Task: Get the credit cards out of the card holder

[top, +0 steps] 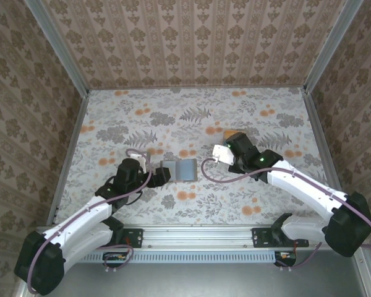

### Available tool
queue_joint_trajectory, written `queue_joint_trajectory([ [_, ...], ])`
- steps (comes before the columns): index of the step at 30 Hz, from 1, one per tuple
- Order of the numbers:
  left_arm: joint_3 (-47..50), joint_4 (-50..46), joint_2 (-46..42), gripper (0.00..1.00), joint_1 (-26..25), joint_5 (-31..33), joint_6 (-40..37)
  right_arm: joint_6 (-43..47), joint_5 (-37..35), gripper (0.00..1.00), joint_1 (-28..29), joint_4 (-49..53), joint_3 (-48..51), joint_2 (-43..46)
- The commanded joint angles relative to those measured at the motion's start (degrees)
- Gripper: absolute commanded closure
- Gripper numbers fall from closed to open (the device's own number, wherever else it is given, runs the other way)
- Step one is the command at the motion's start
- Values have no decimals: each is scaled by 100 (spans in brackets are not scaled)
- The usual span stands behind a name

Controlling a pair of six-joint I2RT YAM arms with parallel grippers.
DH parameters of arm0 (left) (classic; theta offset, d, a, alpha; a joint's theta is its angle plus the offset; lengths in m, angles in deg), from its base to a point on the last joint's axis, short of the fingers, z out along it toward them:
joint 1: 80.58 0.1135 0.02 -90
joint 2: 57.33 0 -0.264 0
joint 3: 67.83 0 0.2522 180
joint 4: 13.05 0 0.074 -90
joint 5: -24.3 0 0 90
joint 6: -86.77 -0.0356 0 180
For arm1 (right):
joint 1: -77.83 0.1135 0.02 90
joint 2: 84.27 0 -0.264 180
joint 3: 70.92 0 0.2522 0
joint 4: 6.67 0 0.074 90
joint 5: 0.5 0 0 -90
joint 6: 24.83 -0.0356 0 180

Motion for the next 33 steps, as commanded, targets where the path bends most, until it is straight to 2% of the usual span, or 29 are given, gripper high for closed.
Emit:
queue_joint_trajectory([
  [1,70,76,-86,7,-32,8,81,782,-412,100,-82,-280,265,-118],
  [14,97,-109,-376,6,-24,120,100,849,-430,100,-327,-685,160,-611],
  [17,88,-133,-388,0,-23,123,100,854,-454,100,-341,-822,118,-695],
  [33,94,-191,-436,0,-14,158,80,880,-302,100,-457,-786,-225,-1339],
])
